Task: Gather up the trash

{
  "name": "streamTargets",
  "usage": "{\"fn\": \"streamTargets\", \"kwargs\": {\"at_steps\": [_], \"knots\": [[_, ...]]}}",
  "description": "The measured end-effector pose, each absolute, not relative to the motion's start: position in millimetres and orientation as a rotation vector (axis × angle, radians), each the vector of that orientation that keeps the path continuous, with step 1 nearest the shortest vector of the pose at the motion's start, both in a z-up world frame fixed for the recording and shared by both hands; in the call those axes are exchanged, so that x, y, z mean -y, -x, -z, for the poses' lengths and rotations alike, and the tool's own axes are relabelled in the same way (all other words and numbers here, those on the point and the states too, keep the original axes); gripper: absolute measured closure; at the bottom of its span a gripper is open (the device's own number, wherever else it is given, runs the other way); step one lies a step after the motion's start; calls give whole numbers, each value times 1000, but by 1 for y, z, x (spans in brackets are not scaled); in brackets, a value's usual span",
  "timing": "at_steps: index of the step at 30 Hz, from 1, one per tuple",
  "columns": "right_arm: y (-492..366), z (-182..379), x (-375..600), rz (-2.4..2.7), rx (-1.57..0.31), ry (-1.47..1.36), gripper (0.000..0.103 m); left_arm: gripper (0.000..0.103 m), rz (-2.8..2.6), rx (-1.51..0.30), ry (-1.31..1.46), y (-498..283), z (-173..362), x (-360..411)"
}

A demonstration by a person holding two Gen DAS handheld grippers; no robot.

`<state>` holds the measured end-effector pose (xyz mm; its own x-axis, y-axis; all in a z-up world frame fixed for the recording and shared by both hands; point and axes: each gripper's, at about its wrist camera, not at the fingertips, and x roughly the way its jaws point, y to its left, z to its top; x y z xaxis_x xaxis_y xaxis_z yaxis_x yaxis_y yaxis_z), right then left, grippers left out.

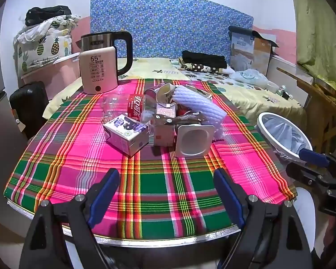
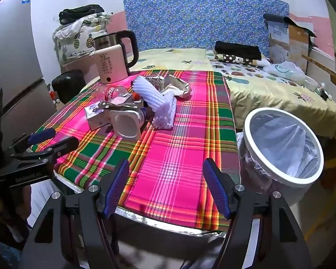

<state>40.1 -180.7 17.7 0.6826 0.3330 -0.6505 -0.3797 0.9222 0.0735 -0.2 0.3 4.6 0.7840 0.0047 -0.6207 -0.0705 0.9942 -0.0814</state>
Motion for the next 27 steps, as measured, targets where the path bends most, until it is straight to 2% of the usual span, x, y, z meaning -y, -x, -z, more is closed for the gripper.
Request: {"fn": "streamTargets", "kwargs": {"at_steps": [27], "knots": [[-38, -14, 179, -399, -707, 70, 33, 16, -44, -645, 98, 6, -14, 1]]}}
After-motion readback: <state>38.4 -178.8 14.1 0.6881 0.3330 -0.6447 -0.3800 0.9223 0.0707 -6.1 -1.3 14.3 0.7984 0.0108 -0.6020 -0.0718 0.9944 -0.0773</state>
